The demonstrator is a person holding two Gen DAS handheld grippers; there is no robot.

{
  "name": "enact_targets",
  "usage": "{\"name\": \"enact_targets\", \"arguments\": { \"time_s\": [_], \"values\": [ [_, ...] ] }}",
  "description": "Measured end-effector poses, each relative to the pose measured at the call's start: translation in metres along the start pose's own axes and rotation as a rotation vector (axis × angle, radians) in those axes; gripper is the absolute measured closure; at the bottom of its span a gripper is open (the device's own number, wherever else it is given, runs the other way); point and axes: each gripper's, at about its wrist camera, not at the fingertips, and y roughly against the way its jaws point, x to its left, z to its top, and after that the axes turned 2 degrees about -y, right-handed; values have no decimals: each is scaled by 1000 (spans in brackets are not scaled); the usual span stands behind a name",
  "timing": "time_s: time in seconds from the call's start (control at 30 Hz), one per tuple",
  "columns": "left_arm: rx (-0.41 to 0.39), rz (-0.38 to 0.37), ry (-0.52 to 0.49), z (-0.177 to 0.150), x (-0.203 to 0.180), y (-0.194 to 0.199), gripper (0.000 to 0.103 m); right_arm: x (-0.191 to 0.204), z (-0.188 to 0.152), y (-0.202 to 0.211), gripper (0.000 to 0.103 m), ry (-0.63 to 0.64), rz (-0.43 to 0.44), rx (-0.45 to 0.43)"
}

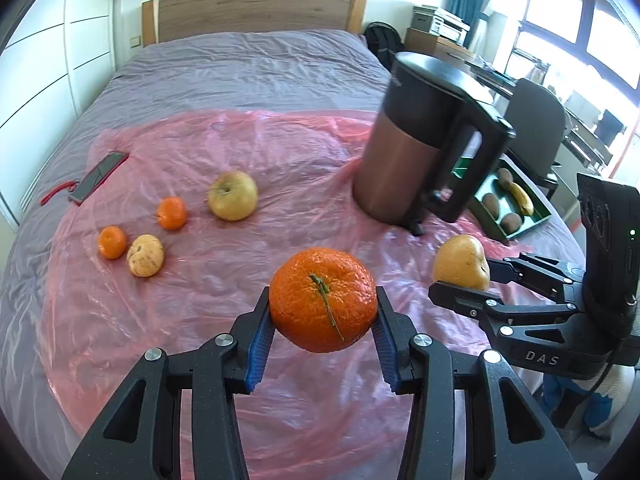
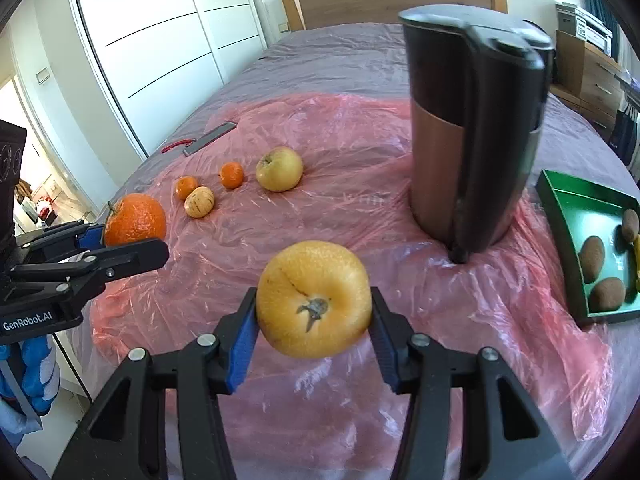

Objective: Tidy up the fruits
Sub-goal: 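Carry the mandarin and yellow apple over the green tray with both tools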

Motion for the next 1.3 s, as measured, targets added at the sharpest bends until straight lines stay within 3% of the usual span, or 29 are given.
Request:
{"name": "enact_targets", "arguments": {
  "time_s": [0.37, 0.67, 0.97, 1.3],
  "values": [
    [29, -99, -106, 15, -90, 3, 63, -75, -28, 55, 76, -106, -69, -69],
    [53, -168, -205, 46, -169, -18, 63, -151, -28, 88, 76, -177, -144, -125],
    [80, -207, -298, 91, -250, -71, 63, -237, -12, 96, 76, -244, -219, -164],
    [120, -168, -295, 129, -285, -159, 63, -326, 13, 74, 76, -292, -282, -178]
  ]
}}
